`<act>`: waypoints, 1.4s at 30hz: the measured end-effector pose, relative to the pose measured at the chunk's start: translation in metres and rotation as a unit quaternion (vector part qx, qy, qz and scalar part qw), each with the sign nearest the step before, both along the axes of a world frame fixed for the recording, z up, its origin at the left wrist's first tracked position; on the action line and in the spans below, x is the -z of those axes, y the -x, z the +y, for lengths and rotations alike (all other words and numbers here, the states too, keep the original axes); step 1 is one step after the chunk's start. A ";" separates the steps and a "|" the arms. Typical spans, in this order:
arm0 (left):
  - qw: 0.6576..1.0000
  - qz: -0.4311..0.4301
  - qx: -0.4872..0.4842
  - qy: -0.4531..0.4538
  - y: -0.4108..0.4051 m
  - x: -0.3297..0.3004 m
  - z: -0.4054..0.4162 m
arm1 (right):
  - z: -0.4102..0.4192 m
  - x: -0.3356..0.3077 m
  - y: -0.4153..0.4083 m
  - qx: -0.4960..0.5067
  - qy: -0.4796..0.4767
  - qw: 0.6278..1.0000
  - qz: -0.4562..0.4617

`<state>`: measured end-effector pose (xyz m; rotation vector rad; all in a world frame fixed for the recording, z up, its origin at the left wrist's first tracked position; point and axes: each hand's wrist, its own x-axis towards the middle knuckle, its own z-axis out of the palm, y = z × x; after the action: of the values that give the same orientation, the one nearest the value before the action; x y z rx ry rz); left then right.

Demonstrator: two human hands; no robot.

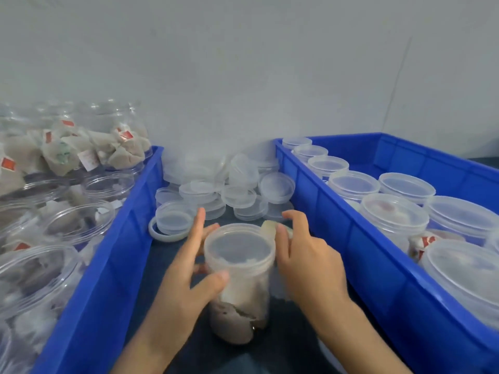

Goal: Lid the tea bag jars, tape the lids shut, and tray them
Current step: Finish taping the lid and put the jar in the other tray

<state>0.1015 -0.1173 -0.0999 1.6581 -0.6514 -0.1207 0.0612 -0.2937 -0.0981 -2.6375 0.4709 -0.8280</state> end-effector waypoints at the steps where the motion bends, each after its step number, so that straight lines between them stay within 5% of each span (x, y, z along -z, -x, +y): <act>1: 0.999 -0.026 -0.003 -0.037 0.002 -0.006 -0.002 | 0.001 0.001 0.004 0.001 0.015 1.000 0.012; 3: 0.981 -0.096 -0.037 -0.163 0.006 -0.020 -0.011 | 0.005 0.004 0.014 -0.006 0.080 0.996 0.033; 5: 0.910 -0.199 -0.102 -0.350 0.008 -0.036 -0.021 | 0.009 0.005 0.019 -0.030 0.108 0.993 0.043; 6: 0.865 -0.239 -0.117 -0.426 0.008 -0.041 -0.025 | 0.008 0.002 0.021 -0.047 0.087 0.994 0.044; 8: 0.827 -0.264 -0.096 -0.486 0.005 -0.048 -0.029 | 0.002 -0.005 0.022 -0.107 -0.025 0.992 0.066; 11: 0.839 -0.253 -0.050 -0.480 0.003 -0.054 -0.020 | -0.014 -0.009 0.029 -0.238 -0.163 0.948 0.131; 17: 0.849 -0.218 -0.001 -0.481 0.002 -0.052 -0.022 | -0.030 0.002 0.038 -0.312 -0.181 0.915 0.181; 21: 0.857 -0.270 -0.014 -0.439 0.004 -0.049 -0.016 | -0.028 -0.008 0.034 -0.264 -0.119 0.939 0.187; 26: 0.851 -0.284 -0.039 -0.440 0.006 -0.046 -0.018 | -0.026 -0.017 0.031 -0.178 0.110 0.976 0.054; 36: 0.782 -0.306 -0.219 -0.497 0.012 -0.027 -0.032 | -0.001 -0.004 0.000 -0.160 0.169 0.973 0.004; 42: 0.782 -0.261 -0.278 -0.494 0.016 -0.031 -0.043 | 0.003 0.001 -0.022 -0.105 0.165 0.980 0.037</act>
<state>0.0853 -0.1603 -0.0693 2.9053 -0.4756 0.5452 0.0835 -0.2905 -0.0986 -2.9625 0.0705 -0.7990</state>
